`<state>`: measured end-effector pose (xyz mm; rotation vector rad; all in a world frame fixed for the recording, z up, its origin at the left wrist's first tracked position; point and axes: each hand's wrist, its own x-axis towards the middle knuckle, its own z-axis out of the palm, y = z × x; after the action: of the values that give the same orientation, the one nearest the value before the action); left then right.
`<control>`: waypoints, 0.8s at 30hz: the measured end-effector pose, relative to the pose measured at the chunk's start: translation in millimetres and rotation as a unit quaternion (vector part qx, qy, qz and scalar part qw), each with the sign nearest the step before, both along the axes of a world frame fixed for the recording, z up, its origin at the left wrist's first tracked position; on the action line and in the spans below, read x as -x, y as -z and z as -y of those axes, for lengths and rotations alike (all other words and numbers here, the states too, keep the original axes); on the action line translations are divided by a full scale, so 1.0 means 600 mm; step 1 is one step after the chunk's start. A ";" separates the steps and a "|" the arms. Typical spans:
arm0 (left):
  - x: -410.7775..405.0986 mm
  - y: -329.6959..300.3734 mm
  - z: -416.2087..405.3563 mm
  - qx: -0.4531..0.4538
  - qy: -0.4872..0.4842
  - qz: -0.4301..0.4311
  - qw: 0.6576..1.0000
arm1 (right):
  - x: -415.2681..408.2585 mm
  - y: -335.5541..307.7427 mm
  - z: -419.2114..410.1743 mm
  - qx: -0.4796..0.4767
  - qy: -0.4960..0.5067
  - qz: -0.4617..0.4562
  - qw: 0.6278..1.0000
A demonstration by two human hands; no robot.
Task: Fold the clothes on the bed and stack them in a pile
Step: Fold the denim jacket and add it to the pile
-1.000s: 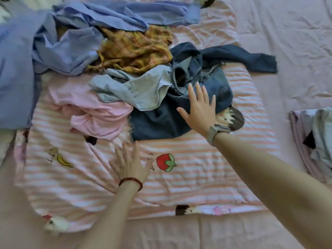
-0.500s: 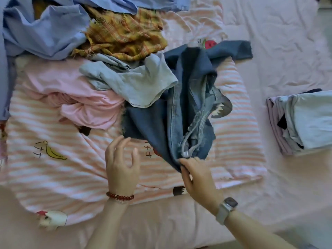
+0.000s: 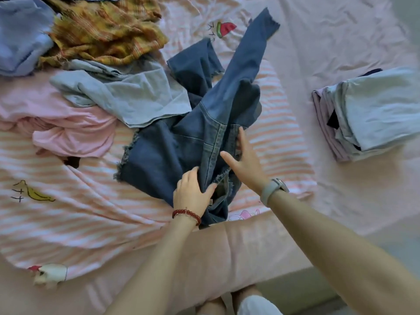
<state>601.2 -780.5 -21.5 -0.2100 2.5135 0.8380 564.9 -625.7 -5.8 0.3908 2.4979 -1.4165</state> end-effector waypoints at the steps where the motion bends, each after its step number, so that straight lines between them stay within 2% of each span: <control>1: 0.001 0.001 -0.004 -0.015 -0.040 -0.026 0.999 | 0.015 0.004 0.005 0.061 0.056 0.032 0.996; 3: 0.002 -0.005 -0.003 -0.083 -0.114 -0.060 0.988 | 0.027 0.005 0.016 0.120 0.156 0.060 0.979; 5: 0.001 -0.026 0.014 -0.157 -0.167 -0.073 0.970 | 0.020 -0.007 0.021 0.106 0.175 0.042 0.978; 8: -0.018 -0.088 0.050 -0.255 -0.198 -0.097 0.941 | -0.043 -0.046 0.015 0.075 0.126 -0.008 0.989; 10: -0.047 -0.128 0.079 -0.311 -0.157 -0.076 0.934 | -0.110 -0.082 0.007 0.090 0.084 -0.008 0.992; 12: -0.087 -0.159 0.103 -0.335 -0.095 -0.013 0.937 | -0.183 -0.117 -0.003 0.085 0.022 0.008 0.996; 14: -0.124 -0.174 0.118 -0.334 -0.092 0.017 0.938 | -0.237 -0.140 -0.009 0.082 -0.016 0.009 0.996; 16: -0.137 -0.173 0.119 -0.313 -0.174 -0.027 0.933 | -0.256 -0.144 -0.008 0.076 -0.014 -0.037 0.996; 19: -0.114 -0.156 0.107 -0.158 -0.257 -0.136 0.944 | -0.223 -0.128 0.013 0.065 0.020 -0.076 0.995; 22: -0.080 -0.127 0.098 -0.070 -0.278 -0.141 0.948 | -0.160 -0.118 0.047 0.129 0.051 -0.051 0.989; 24: -0.066 -0.118 0.096 -0.036 -0.289 -0.157 0.944 | -0.136 -0.123 0.061 0.184 -0.010 -0.061 0.981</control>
<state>640.7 -838.1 49.2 -0.8851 2.7421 1.2702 646.7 -662.0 67.8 0.2099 2.2479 -1.8956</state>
